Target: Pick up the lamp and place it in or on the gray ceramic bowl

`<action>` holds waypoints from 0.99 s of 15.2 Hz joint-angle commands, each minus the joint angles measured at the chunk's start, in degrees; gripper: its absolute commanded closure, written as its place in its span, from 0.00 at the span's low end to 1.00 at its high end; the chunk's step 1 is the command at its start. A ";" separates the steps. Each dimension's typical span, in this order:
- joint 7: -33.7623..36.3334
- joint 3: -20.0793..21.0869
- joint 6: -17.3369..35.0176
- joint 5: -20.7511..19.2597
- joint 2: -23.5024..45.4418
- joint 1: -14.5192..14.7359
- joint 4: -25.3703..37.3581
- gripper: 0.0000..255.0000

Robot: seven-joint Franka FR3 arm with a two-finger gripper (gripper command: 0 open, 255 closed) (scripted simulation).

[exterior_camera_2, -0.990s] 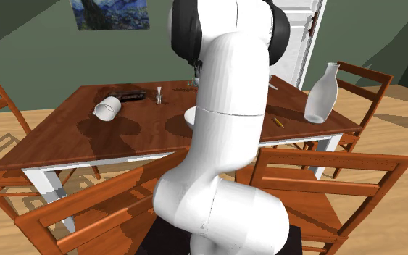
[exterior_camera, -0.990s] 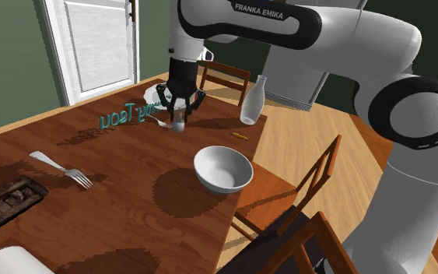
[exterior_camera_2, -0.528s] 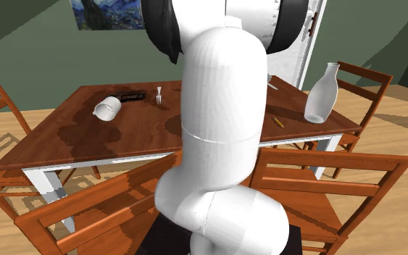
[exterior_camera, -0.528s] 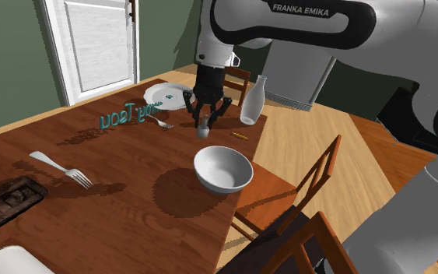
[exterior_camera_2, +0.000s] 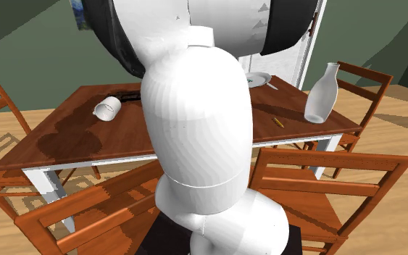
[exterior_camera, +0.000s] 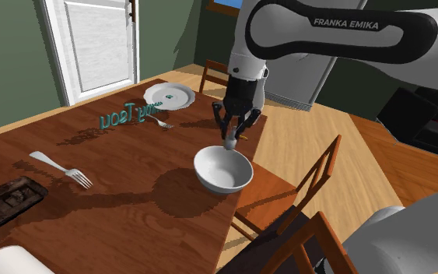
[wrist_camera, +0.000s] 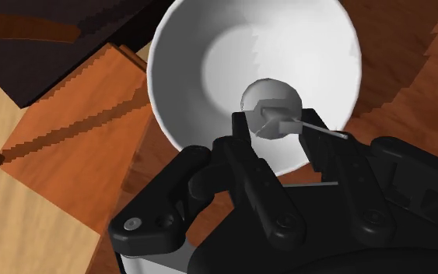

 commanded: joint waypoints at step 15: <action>-1.04 0.52 8.83 0.50 -0.12 0.26 -9.00 1.00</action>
